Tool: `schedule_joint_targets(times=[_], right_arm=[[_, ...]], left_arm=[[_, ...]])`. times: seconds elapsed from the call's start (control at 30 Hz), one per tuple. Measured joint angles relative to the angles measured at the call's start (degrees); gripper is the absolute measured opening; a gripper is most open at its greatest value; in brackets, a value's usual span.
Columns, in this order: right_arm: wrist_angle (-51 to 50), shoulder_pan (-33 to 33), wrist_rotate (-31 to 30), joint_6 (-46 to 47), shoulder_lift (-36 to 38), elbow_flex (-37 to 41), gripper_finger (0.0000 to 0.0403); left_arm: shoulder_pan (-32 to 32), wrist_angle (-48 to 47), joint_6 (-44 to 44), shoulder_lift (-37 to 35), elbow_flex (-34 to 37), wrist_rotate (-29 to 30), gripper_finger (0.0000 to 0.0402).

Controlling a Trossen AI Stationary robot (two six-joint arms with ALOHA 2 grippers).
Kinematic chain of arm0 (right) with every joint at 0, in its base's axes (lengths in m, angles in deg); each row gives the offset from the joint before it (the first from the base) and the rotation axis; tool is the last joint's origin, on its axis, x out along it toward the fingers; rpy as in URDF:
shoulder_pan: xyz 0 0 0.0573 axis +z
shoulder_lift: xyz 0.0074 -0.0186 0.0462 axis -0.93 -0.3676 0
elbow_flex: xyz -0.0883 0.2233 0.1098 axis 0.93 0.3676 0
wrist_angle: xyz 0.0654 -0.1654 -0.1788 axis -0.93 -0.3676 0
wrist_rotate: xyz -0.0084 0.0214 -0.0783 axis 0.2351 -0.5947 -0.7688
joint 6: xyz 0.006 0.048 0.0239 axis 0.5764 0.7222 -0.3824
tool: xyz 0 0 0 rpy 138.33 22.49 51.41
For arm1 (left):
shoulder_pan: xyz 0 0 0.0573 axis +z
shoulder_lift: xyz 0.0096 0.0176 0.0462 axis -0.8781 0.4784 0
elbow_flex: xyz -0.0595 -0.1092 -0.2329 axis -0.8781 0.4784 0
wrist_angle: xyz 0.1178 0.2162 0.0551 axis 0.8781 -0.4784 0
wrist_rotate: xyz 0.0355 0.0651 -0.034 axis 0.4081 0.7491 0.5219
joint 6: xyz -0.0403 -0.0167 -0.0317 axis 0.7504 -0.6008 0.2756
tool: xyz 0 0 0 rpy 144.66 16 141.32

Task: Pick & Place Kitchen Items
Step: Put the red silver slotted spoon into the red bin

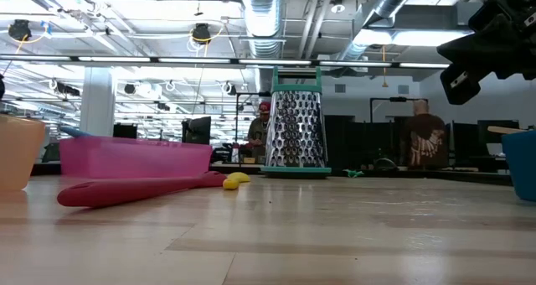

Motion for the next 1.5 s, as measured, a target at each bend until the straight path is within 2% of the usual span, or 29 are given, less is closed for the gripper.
schedule_joint_targets(times=[0.07, 0.13, 0.3, 0.37, 0.53, 0.7, 1.1, 1.5], right_arm=[[0.0, 0.0, 0.0, 0.0, 0.0, 0.0, 0.001], [0.0, -0.02, 0.0, 0.0, 0.0, 0.0, 0.001], [0.0, 0.0, 0.0, 0.0, 0.0, 0.0, 0.001], [0.0, 0.0, -0.01, 0.01, 0.0, 0.0, 0.001], [0.0, -0.02, 0.0, 0.0, 0.0, 0.0, 0.001], [0.0, -0.02, 0.0, 0.0, 0.0, 0.0, 0.001], [0.0, -0.01, 0.0, 0.0, 0.0, 0.0, 0.001], [0.0, -0.01, -0.01, 0.01, 0.0, 0.0, 0.001]], left_arm=[[2.61, -2.4, 8.07, -0.65, -0.04, -8.11, 0.0002], [5.09, -5.92, 14.57, -1.09, -0.05, -11.51, 0.0002], [12.64, -20.58, 30.28, -0.73, -0.09, -11.75, 0.0002], [15.69, -27.31, 33.74, -0.64, -0.09, -11.7, 0.0001], [25.34, -44.06, 34.93, -0.64, -0.09, -11.92, 0.0001], [33.29, -54.28, 31.89, 0.3, -0.09, -13.41, 0.0001], [48.86, -66.16, 22.25, 7.84, -0.09, -15.81, 0.0001], [56.02, -69.65, 15.97, 17.11, -0.02, -16.29, 0.0001]])
